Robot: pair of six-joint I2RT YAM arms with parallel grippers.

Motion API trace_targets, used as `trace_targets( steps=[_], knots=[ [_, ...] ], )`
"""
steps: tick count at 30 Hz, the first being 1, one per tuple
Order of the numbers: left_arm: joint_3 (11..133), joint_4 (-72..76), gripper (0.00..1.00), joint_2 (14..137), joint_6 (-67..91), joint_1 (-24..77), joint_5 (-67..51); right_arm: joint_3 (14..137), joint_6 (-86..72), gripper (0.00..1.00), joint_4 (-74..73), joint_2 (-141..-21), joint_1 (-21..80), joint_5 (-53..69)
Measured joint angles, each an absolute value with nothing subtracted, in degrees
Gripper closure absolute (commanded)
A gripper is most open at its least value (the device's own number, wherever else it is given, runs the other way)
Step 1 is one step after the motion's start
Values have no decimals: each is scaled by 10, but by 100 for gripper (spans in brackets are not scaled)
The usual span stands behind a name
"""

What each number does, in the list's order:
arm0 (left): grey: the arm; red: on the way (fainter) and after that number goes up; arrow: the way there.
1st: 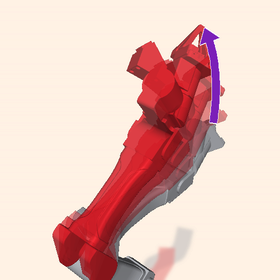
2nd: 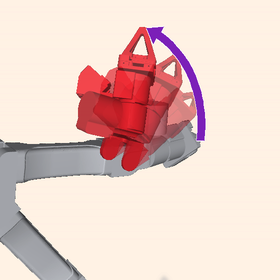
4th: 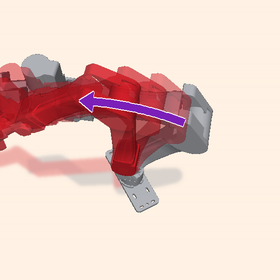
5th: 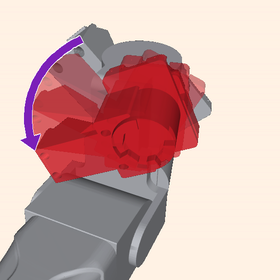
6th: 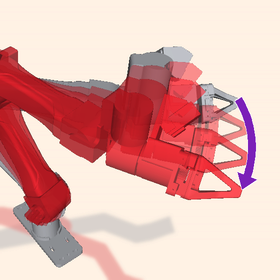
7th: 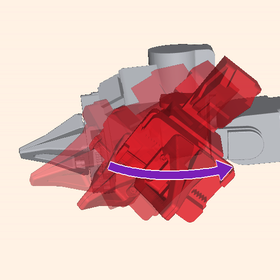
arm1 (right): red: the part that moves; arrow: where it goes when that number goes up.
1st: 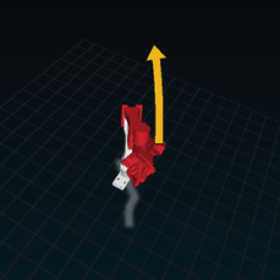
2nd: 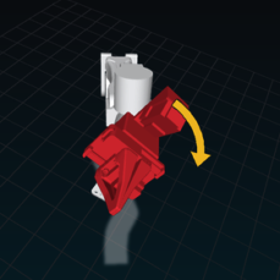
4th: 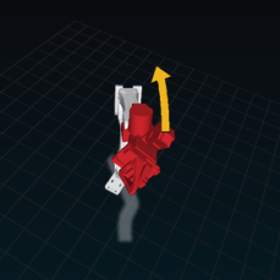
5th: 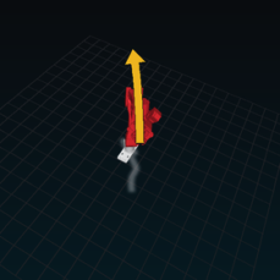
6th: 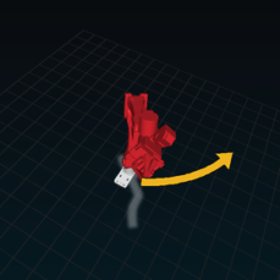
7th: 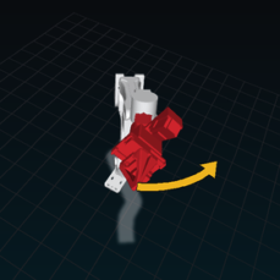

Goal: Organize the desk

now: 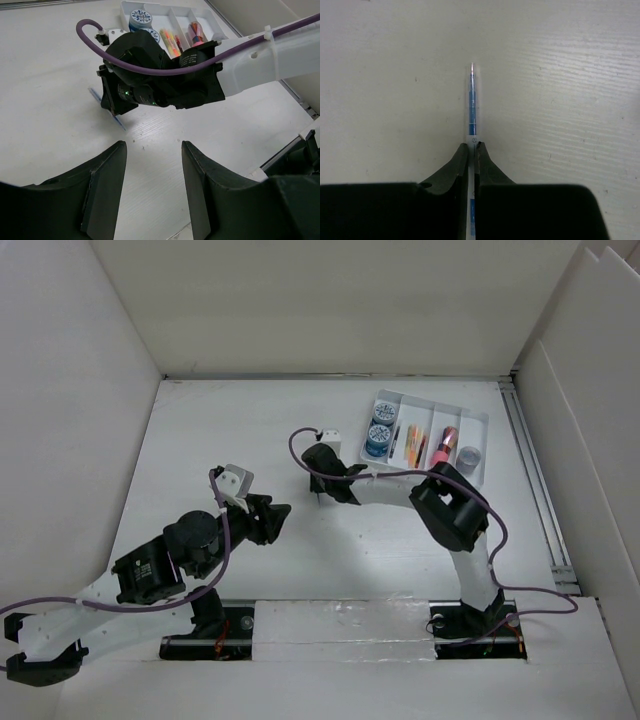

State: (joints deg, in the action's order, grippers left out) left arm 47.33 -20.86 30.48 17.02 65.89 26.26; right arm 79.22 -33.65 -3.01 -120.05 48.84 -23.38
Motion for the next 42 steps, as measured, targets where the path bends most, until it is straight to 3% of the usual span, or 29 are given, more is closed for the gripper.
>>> trace_targets(
  steps=[15,25,33,42],
  knots=[
    [473,-208,56,301,170,659,255,640,-347,100,42,-1023,465,-192],
    [473,-208,56,300,170,659,253,568,-343,100,66,-897,297,-139],
    [473,-208,56,300,170,659,253,571,-343,100,74,-908,142,-80],
    [473,-209,56,308,170,659,255,693,-343,95,45,-1040,66,-15]
  ],
)
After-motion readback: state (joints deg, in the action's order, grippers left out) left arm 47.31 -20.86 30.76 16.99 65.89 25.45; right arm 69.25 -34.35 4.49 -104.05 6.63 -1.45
